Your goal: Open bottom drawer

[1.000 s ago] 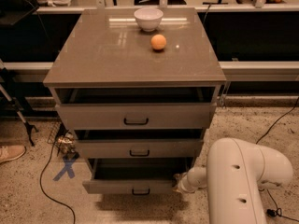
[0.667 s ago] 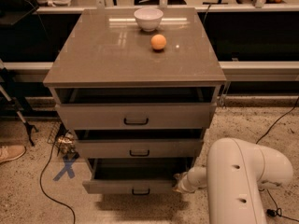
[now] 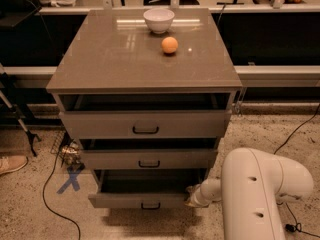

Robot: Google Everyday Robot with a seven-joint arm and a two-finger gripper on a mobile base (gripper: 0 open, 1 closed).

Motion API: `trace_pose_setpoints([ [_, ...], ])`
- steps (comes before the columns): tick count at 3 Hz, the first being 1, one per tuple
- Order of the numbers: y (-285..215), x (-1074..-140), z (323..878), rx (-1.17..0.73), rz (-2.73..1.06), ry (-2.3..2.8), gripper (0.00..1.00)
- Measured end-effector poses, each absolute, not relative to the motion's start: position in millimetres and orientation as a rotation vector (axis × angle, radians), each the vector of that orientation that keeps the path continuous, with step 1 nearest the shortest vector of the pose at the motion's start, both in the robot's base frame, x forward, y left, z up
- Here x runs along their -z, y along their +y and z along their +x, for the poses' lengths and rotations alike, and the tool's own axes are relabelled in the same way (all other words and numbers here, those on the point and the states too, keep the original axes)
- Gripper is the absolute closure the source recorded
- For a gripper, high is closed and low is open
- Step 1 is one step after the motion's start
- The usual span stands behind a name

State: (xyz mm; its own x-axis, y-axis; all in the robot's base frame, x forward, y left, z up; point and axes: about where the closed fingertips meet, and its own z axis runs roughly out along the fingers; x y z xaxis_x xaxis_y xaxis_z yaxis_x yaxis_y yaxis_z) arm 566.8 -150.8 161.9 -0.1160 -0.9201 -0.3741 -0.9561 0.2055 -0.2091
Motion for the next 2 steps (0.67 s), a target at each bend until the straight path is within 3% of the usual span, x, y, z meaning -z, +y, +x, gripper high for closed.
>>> trace_pose_setpoints([
  [2, -148.7, -159.8, 564.8, -0.121, -1.746, 2.068, 0.04],
])
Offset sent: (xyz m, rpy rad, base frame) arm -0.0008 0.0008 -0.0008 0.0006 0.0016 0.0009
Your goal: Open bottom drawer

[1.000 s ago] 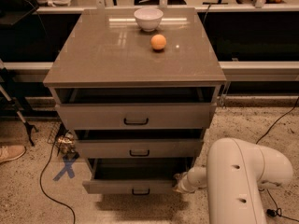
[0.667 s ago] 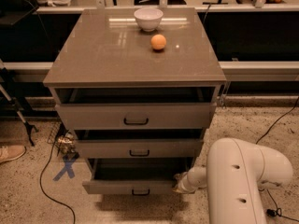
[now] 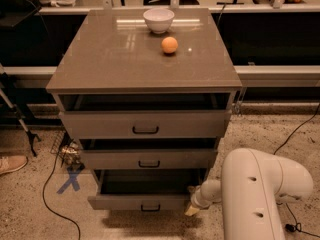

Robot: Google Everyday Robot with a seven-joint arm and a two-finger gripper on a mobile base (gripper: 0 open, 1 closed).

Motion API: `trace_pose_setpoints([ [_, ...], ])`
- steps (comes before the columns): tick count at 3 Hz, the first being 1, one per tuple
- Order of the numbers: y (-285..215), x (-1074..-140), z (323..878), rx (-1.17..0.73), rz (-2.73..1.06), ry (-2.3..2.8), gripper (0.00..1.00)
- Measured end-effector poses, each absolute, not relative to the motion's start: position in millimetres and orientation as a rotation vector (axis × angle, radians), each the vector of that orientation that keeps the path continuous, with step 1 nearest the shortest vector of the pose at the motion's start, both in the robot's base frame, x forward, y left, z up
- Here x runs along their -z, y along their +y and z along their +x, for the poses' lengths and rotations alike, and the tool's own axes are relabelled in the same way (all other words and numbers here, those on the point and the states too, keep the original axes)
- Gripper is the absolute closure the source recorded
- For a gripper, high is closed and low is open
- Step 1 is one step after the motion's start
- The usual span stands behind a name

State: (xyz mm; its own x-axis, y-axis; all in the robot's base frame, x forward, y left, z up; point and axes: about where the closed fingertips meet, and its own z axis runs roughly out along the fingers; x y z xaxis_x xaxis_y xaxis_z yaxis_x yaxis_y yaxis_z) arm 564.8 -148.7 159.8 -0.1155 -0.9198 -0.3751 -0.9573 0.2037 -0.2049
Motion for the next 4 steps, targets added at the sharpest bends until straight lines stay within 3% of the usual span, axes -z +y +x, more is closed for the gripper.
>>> trace_pose_setpoints([
  [3, -131, -151, 550, -0.156, -1.865, 2.028, 0.0],
  [4, -134, -151, 540, -0.2, -1.868, 2.019, 0.18],
])
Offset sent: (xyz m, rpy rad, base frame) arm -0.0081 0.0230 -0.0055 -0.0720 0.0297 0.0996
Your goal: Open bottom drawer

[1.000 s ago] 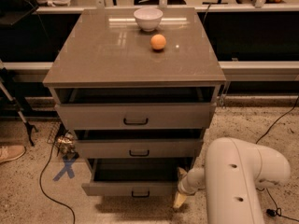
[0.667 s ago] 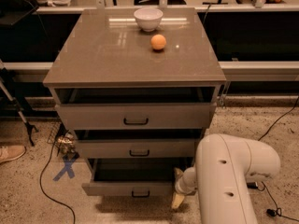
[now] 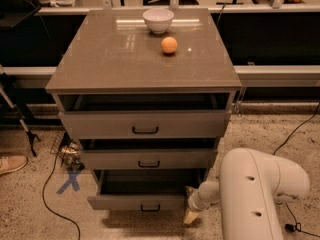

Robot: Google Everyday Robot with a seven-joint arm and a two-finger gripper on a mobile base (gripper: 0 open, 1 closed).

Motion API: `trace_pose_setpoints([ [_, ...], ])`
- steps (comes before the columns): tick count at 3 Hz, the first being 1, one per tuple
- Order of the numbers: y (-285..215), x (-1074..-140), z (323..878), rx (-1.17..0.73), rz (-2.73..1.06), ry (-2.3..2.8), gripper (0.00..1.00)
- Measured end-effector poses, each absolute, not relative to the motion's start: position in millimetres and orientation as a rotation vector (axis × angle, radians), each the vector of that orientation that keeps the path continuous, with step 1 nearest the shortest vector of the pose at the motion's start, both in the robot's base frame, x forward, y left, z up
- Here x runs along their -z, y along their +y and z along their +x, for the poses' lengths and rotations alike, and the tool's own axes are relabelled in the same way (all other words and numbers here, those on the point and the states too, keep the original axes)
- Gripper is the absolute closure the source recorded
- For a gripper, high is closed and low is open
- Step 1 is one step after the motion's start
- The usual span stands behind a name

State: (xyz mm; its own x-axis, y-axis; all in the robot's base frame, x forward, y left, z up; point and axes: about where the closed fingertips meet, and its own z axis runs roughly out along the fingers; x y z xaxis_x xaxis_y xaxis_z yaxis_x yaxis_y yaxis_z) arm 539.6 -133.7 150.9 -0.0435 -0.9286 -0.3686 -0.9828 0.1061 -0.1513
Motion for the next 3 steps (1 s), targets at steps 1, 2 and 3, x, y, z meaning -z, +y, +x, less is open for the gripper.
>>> trace_pose_setpoints([
  [1, -139, -154, 532, -0.237, -1.855, 2.026, 0.41],
  [2, -142, -156, 524, -0.263, -1.852, 2.035, 0.64],
  [3, -145, -167, 508, -0.244, -1.849, 2.023, 0.95],
])
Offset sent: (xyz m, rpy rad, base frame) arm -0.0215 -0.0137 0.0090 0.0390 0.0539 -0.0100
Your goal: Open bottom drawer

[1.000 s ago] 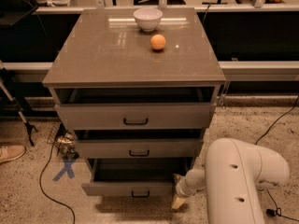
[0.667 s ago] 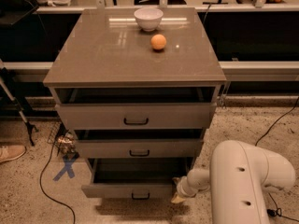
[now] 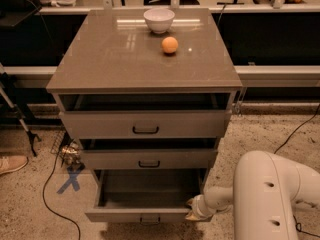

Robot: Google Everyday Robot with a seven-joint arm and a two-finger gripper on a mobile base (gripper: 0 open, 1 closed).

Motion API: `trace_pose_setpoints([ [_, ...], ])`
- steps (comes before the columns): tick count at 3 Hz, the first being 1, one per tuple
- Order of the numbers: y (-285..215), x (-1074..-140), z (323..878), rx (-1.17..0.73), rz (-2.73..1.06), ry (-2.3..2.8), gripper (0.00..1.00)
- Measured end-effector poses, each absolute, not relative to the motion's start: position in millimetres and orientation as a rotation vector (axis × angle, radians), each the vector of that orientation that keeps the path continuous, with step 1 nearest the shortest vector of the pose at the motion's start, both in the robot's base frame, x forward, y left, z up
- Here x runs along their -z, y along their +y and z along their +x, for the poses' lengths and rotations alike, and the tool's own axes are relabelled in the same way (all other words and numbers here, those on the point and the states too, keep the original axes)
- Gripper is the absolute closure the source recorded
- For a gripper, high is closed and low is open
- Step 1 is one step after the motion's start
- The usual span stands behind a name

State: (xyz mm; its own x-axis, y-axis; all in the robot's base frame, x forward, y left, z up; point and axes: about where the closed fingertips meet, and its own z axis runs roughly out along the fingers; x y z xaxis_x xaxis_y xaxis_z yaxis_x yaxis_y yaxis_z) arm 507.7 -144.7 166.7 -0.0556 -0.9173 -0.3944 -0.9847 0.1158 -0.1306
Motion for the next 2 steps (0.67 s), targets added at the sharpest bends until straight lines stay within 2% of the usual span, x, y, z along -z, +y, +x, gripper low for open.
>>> trace_pose_setpoints([
  [1, -145, -167, 508, -0.244, -1.848, 2.023, 1.0],
  [2, -159, -153, 483, -0.262, -1.768, 2.035, 1.0],
])
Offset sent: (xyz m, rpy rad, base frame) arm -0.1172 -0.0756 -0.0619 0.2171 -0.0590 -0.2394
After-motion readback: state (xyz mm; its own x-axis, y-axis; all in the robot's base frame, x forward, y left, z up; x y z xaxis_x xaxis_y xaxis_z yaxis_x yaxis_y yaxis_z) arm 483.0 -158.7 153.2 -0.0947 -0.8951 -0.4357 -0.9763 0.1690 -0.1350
